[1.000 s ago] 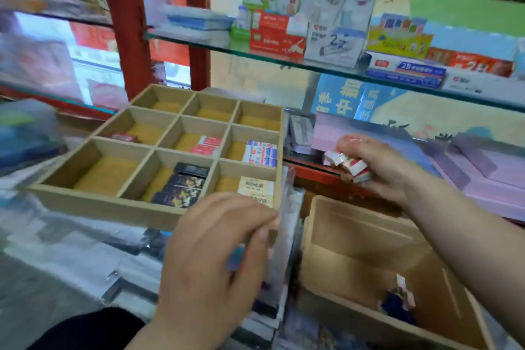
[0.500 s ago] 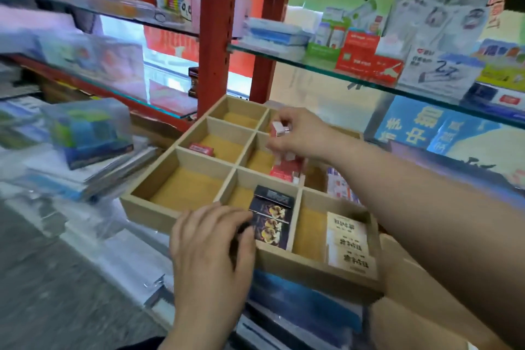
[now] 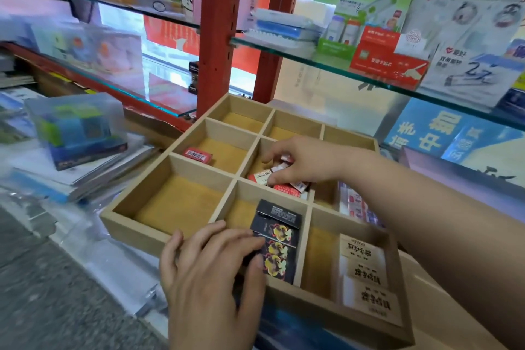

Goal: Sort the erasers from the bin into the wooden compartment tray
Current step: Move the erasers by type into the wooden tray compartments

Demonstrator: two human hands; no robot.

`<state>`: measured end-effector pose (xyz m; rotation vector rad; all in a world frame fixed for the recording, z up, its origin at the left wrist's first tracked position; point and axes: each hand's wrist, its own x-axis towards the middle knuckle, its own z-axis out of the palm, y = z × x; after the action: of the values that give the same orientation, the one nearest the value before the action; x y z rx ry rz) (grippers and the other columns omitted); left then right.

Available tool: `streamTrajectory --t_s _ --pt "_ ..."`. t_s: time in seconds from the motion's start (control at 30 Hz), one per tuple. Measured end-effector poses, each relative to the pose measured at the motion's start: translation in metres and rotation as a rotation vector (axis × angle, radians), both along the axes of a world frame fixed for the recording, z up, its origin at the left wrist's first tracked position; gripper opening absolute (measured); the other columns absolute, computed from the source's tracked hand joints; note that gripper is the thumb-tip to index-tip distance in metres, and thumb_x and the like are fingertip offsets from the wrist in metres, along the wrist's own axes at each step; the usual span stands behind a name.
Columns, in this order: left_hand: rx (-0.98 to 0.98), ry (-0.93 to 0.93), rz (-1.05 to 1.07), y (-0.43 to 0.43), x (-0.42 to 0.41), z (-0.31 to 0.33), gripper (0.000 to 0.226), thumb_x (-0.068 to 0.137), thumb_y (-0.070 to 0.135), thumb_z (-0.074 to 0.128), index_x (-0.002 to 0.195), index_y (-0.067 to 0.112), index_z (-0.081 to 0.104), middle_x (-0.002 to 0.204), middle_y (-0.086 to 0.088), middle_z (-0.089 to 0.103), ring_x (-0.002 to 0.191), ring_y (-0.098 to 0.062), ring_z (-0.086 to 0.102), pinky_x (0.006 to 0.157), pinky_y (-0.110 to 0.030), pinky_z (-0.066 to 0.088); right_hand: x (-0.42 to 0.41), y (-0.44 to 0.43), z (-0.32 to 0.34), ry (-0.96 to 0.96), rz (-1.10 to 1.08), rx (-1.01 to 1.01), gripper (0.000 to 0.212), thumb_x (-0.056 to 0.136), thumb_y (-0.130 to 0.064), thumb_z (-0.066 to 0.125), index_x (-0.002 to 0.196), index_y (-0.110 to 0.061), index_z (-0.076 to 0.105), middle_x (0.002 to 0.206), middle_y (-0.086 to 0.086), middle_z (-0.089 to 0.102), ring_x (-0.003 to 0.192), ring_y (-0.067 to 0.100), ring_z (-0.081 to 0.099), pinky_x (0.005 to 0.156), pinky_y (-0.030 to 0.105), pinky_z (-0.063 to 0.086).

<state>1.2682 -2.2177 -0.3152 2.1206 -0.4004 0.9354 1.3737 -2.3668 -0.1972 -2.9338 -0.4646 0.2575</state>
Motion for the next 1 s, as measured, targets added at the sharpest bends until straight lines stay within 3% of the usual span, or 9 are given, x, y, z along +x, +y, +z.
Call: streamTrajectory --t_s 0.13,0.27,0.5,0.67,0.83,0.9,1.0 --pt "-0.022 -0.015 -0.003 0.0 0.0 0.001 0.025 0.085 0.044 0.041 0.083 0.037 0.064 0.09 0.026 0.053 0.1 -0.004 0.047 0.108 -0.02 0.007 -0.003 -0.006 0.006 -0.003 -0.004 0.002 0.052 0.08 -0.028 0.066 0.127 -0.019 0.046 0.124 -0.001 0.051 0.102 0.009 0.046 0.076 0.018 0.037" --pt "-0.039 -0.016 -0.001 -0.002 0.0 0.0 0.014 0.08 0.039 0.043 0.09 0.038 0.053 0.09 0.028 0.053 0.101 -0.003 0.046 0.108 -0.021 0.007 -0.006 -0.014 0.007 0.03 -0.007 -0.029 0.046 0.079 -0.03 0.067 0.119 -0.016 0.051 0.105 -0.005 0.05 0.085 0.007 0.045 0.063 0.012 0.035" --pt "-0.054 -0.004 -0.011 -0.003 -0.001 0.0 0.021 0.077 0.034 0.045 0.079 0.033 0.066 0.088 0.024 0.057 0.1 -0.007 0.047 0.107 -0.025 0.01 -0.006 -0.024 0.008 -0.146 -0.069 0.078 0.036 0.08 -0.026 0.066 0.113 -0.021 0.054 0.104 -0.005 0.053 0.08 0.004 0.048 0.063 0.01 0.037" --pt "-0.055 0.003 -0.014 -0.003 -0.001 0.0 0.021 0.078 0.033 0.045 0.08 0.034 0.066 0.089 0.026 0.055 0.101 -0.007 0.047 0.106 -0.026 0.01 -0.003 -0.02 0.003 -0.244 0.005 -0.231 0.043 0.083 -0.035 0.06 0.124 -0.024 0.052 0.12 -0.002 0.057 0.099 0.013 0.051 0.072 0.024 0.039" --pt "-0.048 0.012 -0.022 -0.001 -0.001 -0.001 0.022 0.078 0.034 0.045 0.079 0.033 0.067 0.089 0.027 0.054 0.101 -0.007 0.047 0.107 -0.025 0.01 -0.003 -0.016 0.004 -0.197 0.047 -0.429 0.046 0.089 -0.041 0.048 0.133 -0.03 0.042 0.104 -0.001 0.041 0.085 0.011 0.039 0.06 0.024 0.034" --pt "-0.043 0.016 -0.032 0.0 -0.002 -0.001 0.022 0.079 0.036 0.045 0.079 0.033 0.068 0.089 0.027 0.054 0.102 -0.006 0.047 0.107 -0.024 0.008 -0.002 -0.019 0.005 -0.166 0.024 -0.373 0.044 0.091 -0.04 0.046 0.133 -0.03 0.042 0.112 0.001 0.042 0.089 0.011 0.041 0.071 0.025 0.035" --pt "-0.028 0.013 -0.045 0.002 -0.002 0.0 0.024 0.087 0.047 0.039 0.084 0.038 0.062 0.09 0.028 0.054 0.103 -0.004 0.046 0.108 -0.023 0.008 -0.004 -0.028 0.007 -0.125 -0.01 -0.193 0.038 0.092 -0.032 0.046 0.129 -0.029 0.047 0.104 -0.004 0.039 0.097 0.011 0.045 0.08 0.022 0.033"
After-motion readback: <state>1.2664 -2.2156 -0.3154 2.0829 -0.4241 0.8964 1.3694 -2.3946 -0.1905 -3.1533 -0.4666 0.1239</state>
